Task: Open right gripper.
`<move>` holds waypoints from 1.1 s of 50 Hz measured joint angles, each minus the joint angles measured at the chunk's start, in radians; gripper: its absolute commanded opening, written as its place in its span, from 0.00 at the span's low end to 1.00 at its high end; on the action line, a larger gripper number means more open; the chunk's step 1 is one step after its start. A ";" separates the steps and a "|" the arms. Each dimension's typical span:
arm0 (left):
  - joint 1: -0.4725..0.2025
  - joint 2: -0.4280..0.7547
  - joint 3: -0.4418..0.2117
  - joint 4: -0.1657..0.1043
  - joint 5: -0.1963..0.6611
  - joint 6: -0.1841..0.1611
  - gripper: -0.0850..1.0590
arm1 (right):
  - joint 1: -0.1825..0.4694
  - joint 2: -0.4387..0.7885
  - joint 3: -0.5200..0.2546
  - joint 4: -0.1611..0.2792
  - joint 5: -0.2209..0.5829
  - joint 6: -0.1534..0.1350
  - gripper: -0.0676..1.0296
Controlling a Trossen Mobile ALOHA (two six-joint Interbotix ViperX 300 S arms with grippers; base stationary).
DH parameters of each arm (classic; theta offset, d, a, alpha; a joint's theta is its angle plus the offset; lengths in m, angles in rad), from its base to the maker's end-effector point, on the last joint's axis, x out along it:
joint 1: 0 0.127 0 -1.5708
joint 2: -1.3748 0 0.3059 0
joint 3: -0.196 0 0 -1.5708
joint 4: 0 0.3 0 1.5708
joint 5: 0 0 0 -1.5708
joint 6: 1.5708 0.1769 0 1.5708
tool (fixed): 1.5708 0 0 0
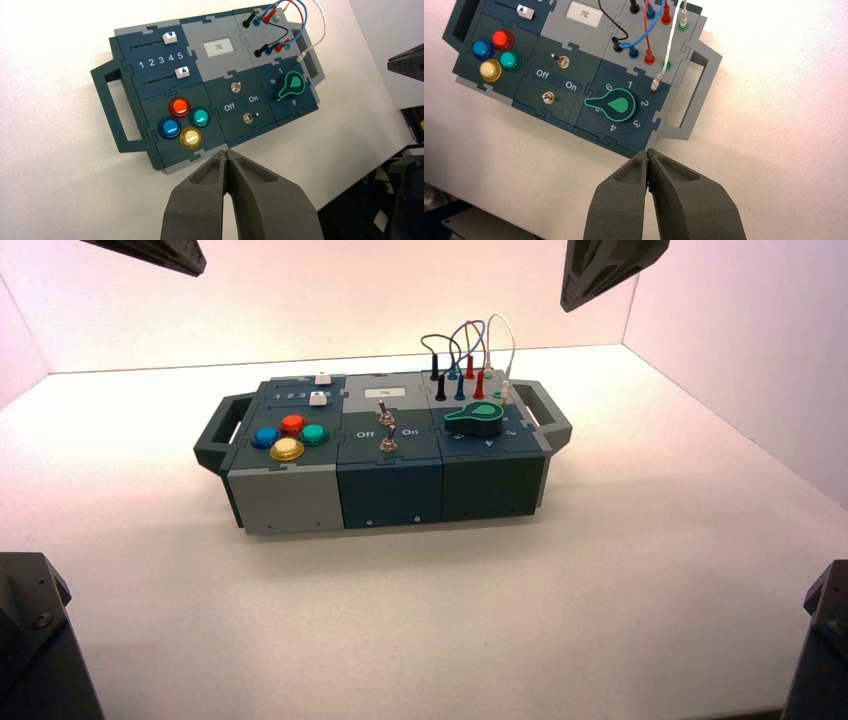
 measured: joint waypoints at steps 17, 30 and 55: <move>0.000 -0.002 -0.002 0.000 0.002 -0.005 0.05 | 0.000 0.000 0.000 -0.002 0.000 -0.006 0.04; 0.000 -0.003 0.000 0.000 0.002 -0.012 0.05 | 0.000 0.000 0.000 -0.002 0.002 -0.008 0.04; 0.000 -0.014 0.009 -0.002 0.012 -0.011 0.05 | 0.000 -0.046 0.000 -0.003 0.000 -0.011 0.66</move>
